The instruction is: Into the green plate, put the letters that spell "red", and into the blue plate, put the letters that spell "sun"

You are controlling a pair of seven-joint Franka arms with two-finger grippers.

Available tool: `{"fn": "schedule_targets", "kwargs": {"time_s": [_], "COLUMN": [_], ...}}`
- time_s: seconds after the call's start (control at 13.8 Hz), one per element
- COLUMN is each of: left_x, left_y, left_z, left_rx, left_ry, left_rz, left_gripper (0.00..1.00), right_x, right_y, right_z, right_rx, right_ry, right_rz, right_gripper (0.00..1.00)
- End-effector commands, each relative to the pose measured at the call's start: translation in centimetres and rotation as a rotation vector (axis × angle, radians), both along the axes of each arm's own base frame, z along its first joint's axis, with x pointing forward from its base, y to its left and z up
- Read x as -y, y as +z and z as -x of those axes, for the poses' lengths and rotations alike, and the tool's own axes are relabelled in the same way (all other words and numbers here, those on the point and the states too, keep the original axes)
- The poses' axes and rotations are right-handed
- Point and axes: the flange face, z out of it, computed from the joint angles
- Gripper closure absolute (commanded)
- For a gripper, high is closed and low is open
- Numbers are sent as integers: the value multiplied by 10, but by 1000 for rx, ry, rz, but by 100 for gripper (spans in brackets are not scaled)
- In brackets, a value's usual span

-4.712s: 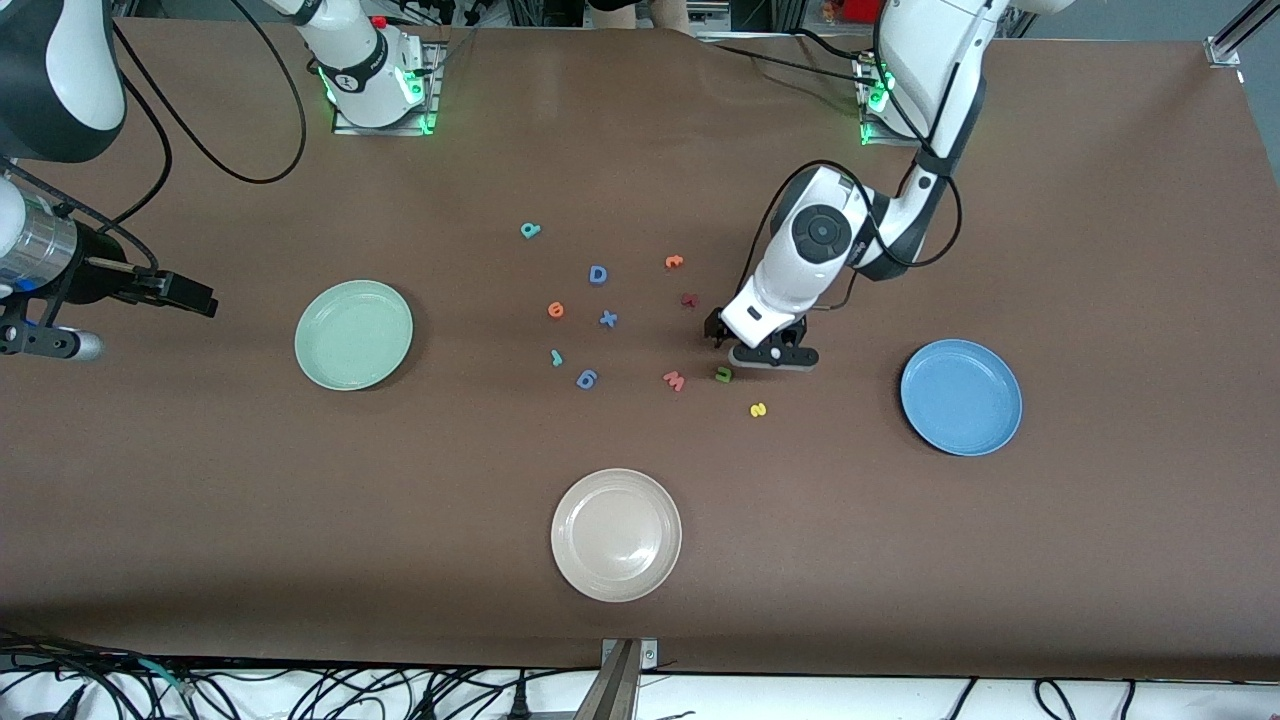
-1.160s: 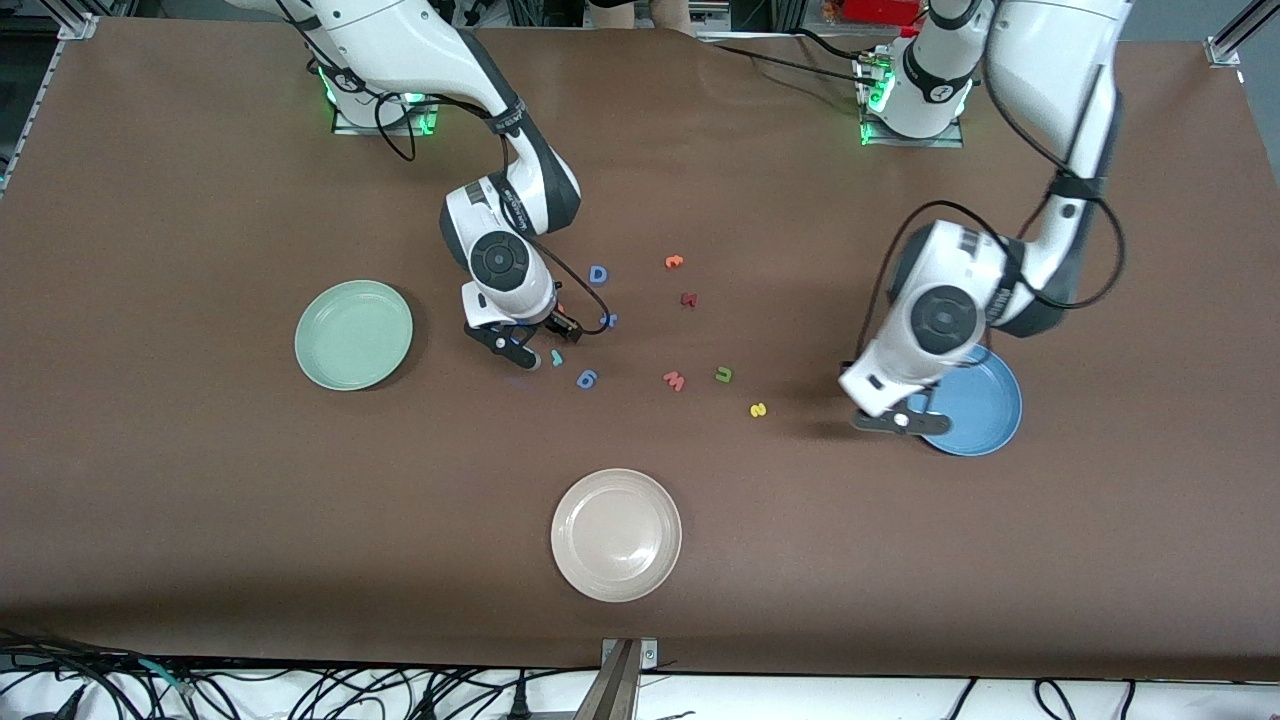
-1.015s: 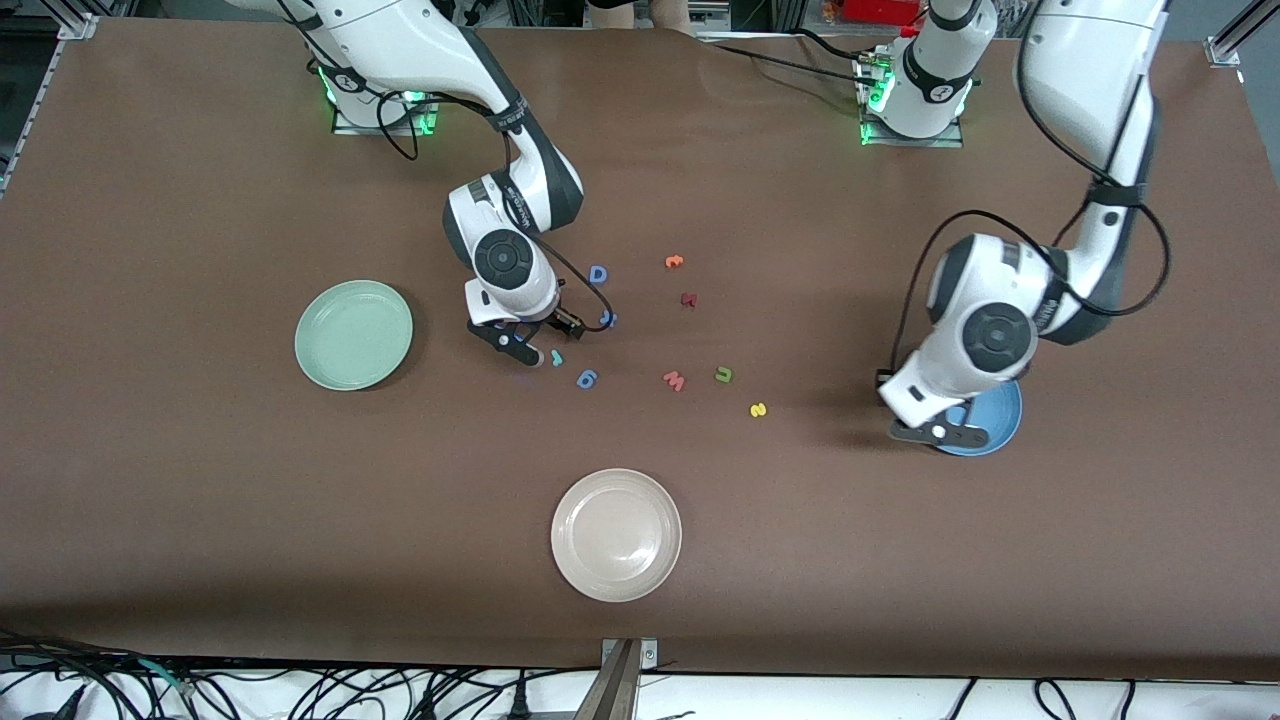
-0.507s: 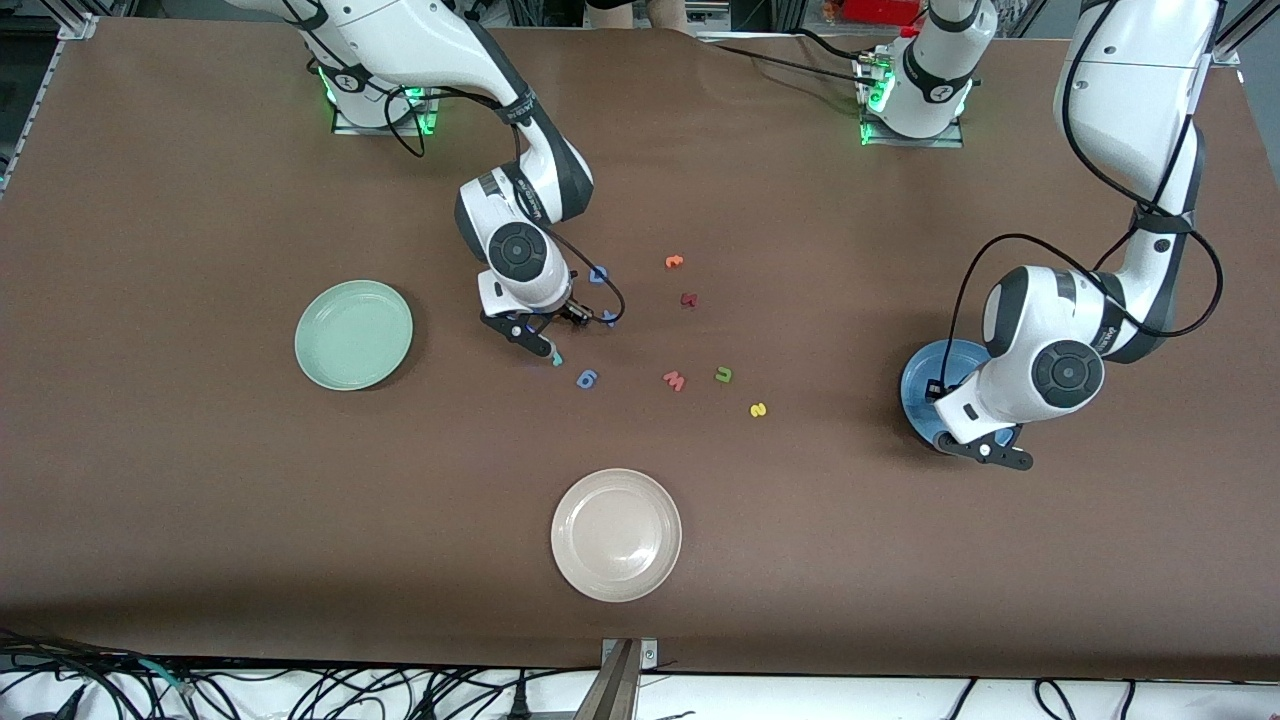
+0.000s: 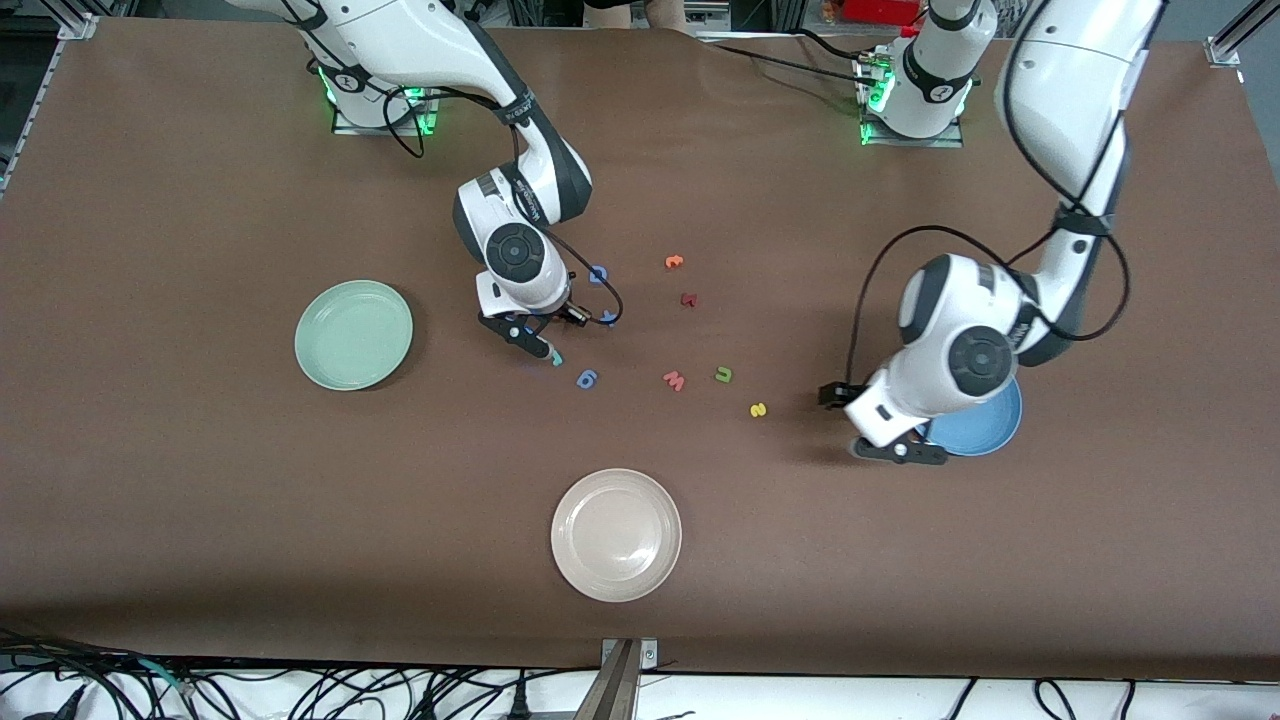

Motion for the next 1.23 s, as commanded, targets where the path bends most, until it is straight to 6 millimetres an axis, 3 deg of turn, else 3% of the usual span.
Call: {"fn": "schedule_targets", "kwargs": {"time_s": [0.0, 0.22, 0.36, 0.51, 0.65, 0.8, 0.87, 1.16], "left_x": [51, 90, 95, 99, 102, 102, 106, 113], "left_y": [-21, -44, -45, -59, -65, -67, -67, -67], "left_z": [-3, 3, 0, 3, 6, 6, 8, 10], "left_rx": [22, 24, 62, 57, 51, 50, 49, 84], "left_ry": [33, 96, 147, 165, 163, 165, 160, 188], "left_rz": [19, 7, 21, 18, 12, 11, 11, -10], "left_gripper": [0, 0, 0, 0, 0, 2, 8, 49], "right_x": [7, 8, 8, 16, 29, 56, 76, 160], "right_y": [-1, -2, -2, 3, 25, 52, 66, 110], "right_z": [-1, -1, -1, -3, -11, -22, -30, -55], "right_rx": [-21, -22, -24, -54, -75, -117, -134, -205], "right_ry": [-15, -16, -19, -24, -28, 9, 26, 116], "right_rz": [3, 6, 7, 30, 41, 50, 52, 31], "right_gripper": [60, 80, 95, 99, 99, 100, 100, 100]}}
